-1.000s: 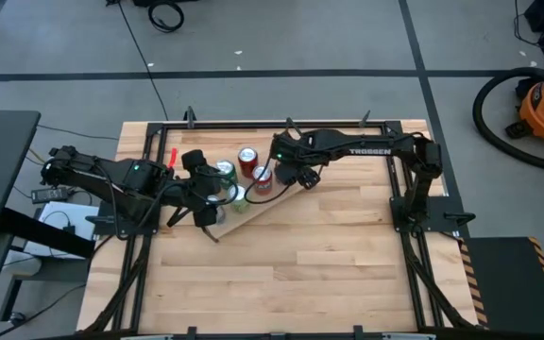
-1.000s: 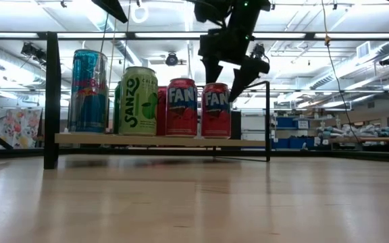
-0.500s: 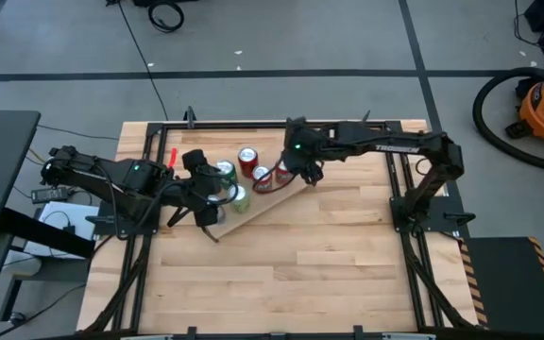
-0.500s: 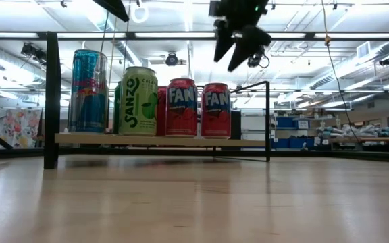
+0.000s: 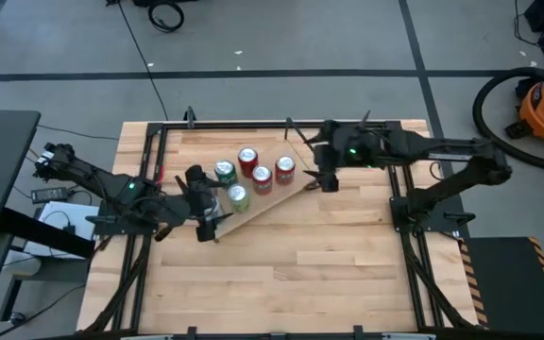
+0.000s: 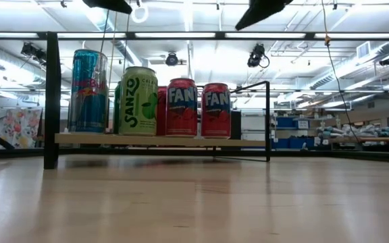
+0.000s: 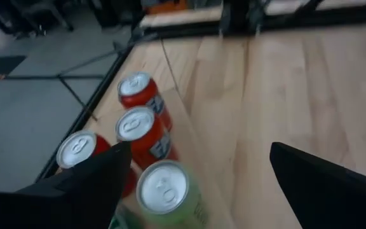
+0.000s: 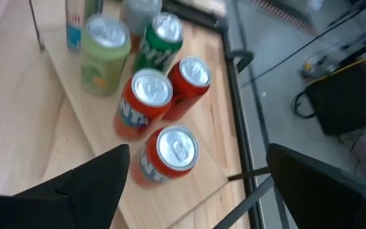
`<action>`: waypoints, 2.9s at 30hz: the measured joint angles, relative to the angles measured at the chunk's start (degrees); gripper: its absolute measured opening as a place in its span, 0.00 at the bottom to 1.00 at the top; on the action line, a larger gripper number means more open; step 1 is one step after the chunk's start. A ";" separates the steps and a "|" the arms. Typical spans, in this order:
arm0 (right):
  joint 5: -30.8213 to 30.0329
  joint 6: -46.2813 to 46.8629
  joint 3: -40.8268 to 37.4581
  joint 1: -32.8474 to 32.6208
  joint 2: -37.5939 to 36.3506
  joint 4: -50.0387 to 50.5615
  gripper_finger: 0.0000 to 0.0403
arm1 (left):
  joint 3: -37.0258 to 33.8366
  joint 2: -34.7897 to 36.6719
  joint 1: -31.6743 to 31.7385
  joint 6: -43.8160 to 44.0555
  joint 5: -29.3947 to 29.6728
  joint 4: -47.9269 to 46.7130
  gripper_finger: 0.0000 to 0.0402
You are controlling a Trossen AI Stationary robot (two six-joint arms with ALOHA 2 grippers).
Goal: Place canned beverage on shelf
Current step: Return to Home Position
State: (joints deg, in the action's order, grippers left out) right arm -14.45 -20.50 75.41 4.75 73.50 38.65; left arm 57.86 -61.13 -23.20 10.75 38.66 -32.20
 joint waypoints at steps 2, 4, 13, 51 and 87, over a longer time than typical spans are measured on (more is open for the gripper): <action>-0.89 1.63 -3.67 -1.00 -2.92 -3.50 0.94 | -2.56 1.85 -1.12 0.04 0.75 3.30 0.96; -0.87 3.82 -6.88 -1.63 -5.56 -5.94 0.94 | -5.08 3.41 -1.95 0.04 0.89 7.06 0.96; -0.30 14.31 -18.00 -3.83 -16.52 -14.30 0.94 | -15.69 8.32 -8.65 -2.87 -2.43 25.71 0.96; -2.25 36.66 -58.65 -4.52 -69.60 -31.04 0.93 | -37.72 37.67 -31.47 -7.00 -0.75 35.01 0.96; -6.57 38.48 -74.22 -4.50 -73.40 -48.57 0.93 | -37.72 26.42 -54.71 0.73 26.72 36.09 0.96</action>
State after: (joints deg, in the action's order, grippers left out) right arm -21.01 17.97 1.19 0.25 0.10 -9.92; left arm 20.14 -34.71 -77.91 11.47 65.38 3.89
